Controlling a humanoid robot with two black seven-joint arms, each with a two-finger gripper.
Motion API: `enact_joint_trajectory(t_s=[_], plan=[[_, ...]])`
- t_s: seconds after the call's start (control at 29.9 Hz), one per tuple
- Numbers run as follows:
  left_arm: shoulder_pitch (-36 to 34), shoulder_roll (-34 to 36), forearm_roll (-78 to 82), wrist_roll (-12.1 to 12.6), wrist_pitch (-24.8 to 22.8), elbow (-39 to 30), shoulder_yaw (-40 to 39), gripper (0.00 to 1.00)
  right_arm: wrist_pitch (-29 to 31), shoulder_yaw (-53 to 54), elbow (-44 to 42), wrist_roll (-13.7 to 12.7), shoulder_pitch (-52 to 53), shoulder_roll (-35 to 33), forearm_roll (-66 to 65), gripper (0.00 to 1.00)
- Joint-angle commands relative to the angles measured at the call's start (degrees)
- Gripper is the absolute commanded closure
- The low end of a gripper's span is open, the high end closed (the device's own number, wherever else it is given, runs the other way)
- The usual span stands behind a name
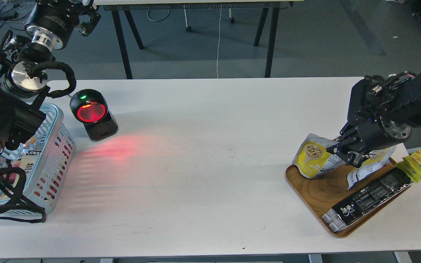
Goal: Scan snack and place in basket
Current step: 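Lift the yellow snack bag and carry it toward the barcode scanner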
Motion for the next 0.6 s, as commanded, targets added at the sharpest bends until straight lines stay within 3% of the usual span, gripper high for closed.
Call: enact_joint_trajectory(t_s=[0.0, 0.57], plan=[[0.00, 0.01, 0.00, 0.00, 0.00, 0.00, 0.00, 0.00, -0.49, 2.80, 0.02, -0.01, 1.96, 0.23, 0.96, 1.00], [-0.26, 0.72, 0.00, 0.09, 0.00, 0.00, 0.00, 0.00, -4.00, 11.95, -6.22, -0.01, 3.63, 18.77, 8.52, 1.00]])
